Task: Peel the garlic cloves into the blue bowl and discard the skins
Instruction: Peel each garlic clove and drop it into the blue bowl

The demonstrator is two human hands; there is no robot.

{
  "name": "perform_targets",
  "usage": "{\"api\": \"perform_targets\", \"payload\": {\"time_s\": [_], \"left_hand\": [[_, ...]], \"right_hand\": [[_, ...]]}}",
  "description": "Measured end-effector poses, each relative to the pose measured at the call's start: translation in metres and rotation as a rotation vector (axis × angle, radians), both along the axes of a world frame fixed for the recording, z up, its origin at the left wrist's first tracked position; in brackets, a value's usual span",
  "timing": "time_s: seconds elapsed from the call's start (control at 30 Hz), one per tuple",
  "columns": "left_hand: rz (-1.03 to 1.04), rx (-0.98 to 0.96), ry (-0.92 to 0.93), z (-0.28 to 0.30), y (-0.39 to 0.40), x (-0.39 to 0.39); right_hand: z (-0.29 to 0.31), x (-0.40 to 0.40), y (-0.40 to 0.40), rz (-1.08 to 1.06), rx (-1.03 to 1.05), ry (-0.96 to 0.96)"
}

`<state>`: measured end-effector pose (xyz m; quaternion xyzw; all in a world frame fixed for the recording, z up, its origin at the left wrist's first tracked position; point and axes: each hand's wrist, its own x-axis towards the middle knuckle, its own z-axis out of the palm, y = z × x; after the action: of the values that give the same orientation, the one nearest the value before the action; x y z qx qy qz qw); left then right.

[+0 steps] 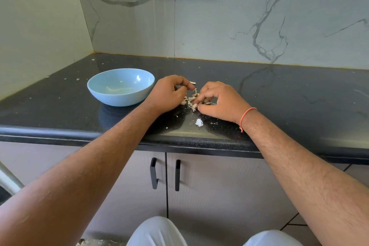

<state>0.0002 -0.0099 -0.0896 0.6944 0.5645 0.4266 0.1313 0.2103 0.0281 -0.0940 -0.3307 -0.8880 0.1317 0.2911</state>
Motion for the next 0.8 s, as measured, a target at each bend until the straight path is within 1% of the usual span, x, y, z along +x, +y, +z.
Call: {"api": "perform_targets", "payload": {"time_s": [0.17,0.3,0.4,0.5,0.63,0.8], "left_hand": [[-0.019,-0.008,0.006,-0.0014,0.0008,-0.0013],[-0.114,0.040,0.016,-0.0039,-0.0017,0.0004],[-0.173,0.063,0.038,-0.0052,-0.0009,-0.0010],[-0.176,0.073,0.001,-0.0050,-0.0004,-0.0022],[-0.187,0.041,-0.054,-0.0063,0.0032,-0.0042],[-0.211,-0.006,-0.141,-0.0079,0.0067,-0.0066]], "right_hand": [[-0.0007,0.0000,-0.0005,-0.010,0.031,0.005],[-0.0004,0.0009,0.0005,-0.054,0.054,0.114],[0.0005,0.0006,0.0005,-0.098,0.073,0.153],[-0.0003,-0.0001,0.0010,-0.116,0.089,0.148],[0.0018,-0.0002,-0.0004,-0.132,0.058,0.179],[0.0033,0.0002,-0.0024,-0.144,-0.039,0.235]]}}
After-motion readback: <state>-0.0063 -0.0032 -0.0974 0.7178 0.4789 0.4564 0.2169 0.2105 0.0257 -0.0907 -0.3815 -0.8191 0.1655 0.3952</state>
